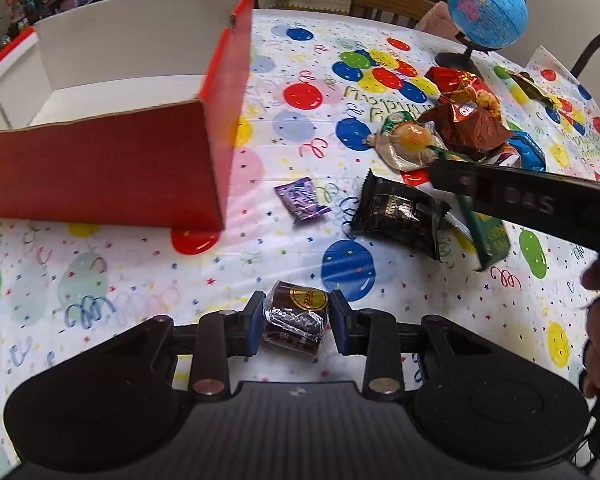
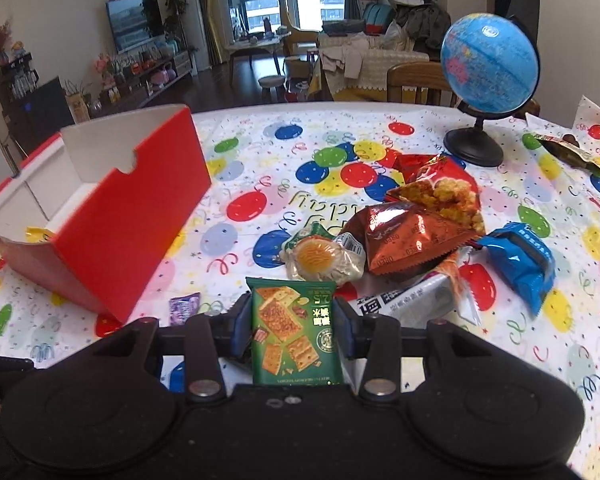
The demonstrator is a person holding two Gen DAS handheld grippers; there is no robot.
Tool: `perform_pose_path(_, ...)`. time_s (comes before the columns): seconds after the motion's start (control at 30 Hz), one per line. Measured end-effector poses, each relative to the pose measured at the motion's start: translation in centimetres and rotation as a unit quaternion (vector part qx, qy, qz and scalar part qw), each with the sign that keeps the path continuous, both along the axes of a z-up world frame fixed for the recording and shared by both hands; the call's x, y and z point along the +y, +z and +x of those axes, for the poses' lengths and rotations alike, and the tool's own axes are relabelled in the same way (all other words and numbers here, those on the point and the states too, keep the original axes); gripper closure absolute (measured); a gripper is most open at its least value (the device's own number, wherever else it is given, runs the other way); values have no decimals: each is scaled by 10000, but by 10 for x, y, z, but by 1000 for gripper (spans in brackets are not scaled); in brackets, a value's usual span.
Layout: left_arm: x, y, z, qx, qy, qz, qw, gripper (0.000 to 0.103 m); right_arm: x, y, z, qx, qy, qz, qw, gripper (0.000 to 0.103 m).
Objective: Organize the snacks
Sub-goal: 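Carry the chocolate packet with the left tool while the right tool carries the green packet to the box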
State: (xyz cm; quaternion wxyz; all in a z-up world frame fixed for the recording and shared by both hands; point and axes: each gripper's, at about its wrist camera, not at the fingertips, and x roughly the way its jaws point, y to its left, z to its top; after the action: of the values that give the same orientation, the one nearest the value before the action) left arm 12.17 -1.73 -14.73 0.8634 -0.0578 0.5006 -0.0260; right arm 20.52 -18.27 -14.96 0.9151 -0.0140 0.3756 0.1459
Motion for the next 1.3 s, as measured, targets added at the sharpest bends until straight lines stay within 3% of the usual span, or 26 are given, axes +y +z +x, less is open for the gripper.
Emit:
perform_pose_path(0.4,1,46,-37,-426,208,166,9987,70,-5,46,-49,-427,114,433,9981,63)
perform_pose_path(0.8,33,92,-55,-770,521,188,9955,70,23,93,-73,-876,522,358,9941,63)
perform_pose_path(1.03,79,115,-42,-1047,585,186,9926,70,63,111,-64,-1112,611,335,9914,63)
perform_pose_path(1.3,146,127,0,-1233,618,255,9901,70,122,114,-28,-1163,557,204,9914,63)
